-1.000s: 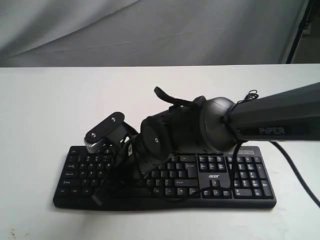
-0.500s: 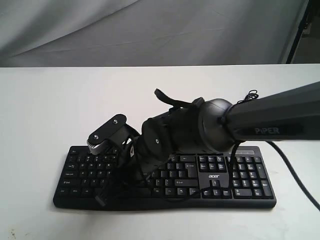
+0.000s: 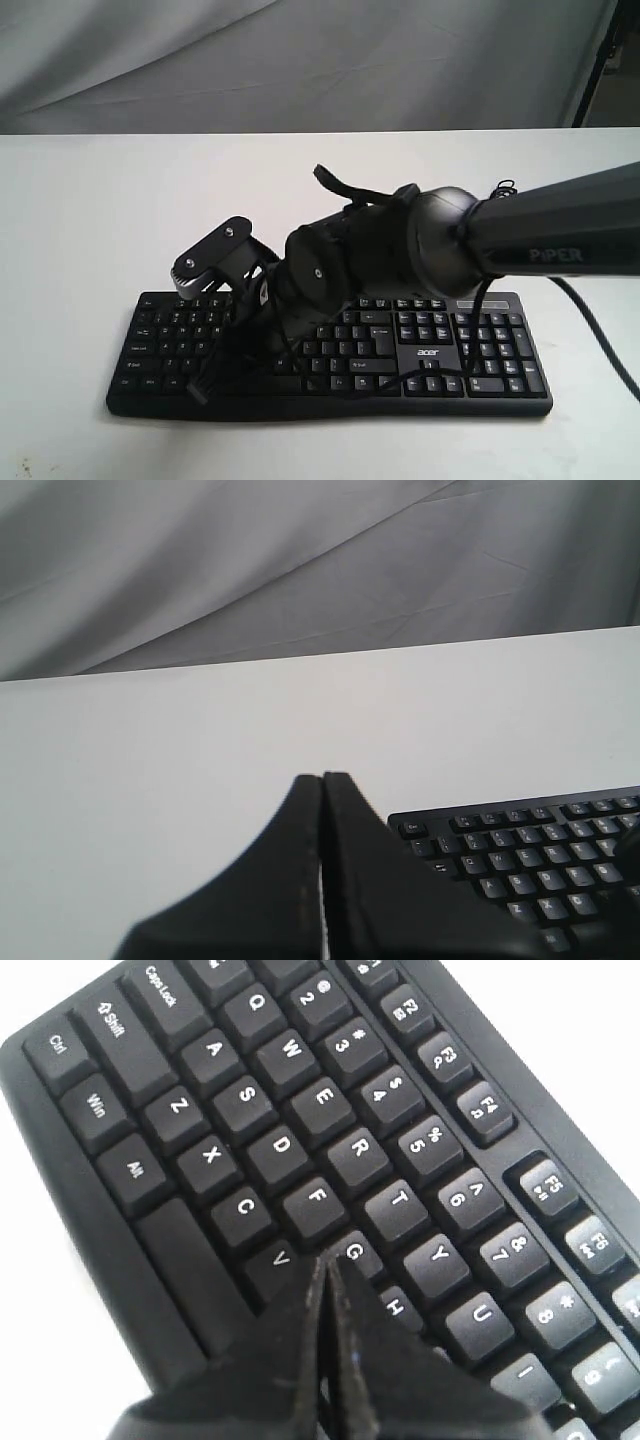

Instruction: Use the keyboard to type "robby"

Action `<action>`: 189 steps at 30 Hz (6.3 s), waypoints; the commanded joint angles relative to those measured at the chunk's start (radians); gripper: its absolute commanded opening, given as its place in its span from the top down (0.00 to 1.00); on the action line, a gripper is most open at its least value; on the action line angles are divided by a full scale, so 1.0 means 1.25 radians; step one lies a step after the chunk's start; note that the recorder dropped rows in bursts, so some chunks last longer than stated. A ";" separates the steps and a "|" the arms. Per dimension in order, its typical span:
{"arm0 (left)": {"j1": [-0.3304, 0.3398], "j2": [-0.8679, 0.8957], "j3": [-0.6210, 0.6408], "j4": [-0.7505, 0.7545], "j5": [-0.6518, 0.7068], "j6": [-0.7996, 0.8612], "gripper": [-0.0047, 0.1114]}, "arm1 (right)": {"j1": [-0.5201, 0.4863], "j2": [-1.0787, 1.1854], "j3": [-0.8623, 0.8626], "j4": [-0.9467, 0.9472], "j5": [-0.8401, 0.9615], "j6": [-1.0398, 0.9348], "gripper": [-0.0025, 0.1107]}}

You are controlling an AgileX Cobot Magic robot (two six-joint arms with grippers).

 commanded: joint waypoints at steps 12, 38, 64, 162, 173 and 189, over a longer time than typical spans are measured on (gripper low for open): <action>-0.005 -0.003 0.003 0.004 -0.006 -0.002 0.96 | -0.007 0.027 -0.005 0.005 -0.010 0.001 0.98; -0.005 -0.003 0.003 0.004 -0.006 -0.002 0.96 | -0.064 -0.057 -0.005 -0.009 0.014 0.013 0.98; -0.005 -0.003 0.003 0.004 -0.006 -0.002 0.96 | -0.056 0.031 -0.100 -0.008 0.074 -0.001 0.98; -0.005 -0.003 0.003 0.004 -0.006 -0.002 0.96 | -0.517 -1.281 0.875 -0.516 -0.289 0.817 0.98; -0.005 -0.003 0.003 0.004 -0.006 -0.002 0.96 | -0.518 -1.313 0.955 -0.236 -0.256 0.439 0.98; -0.005 -0.003 0.003 0.004 -0.006 -0.002 0.96 | -0.547 -1.396 0.984 -0.230 -0.043 0.472 0.98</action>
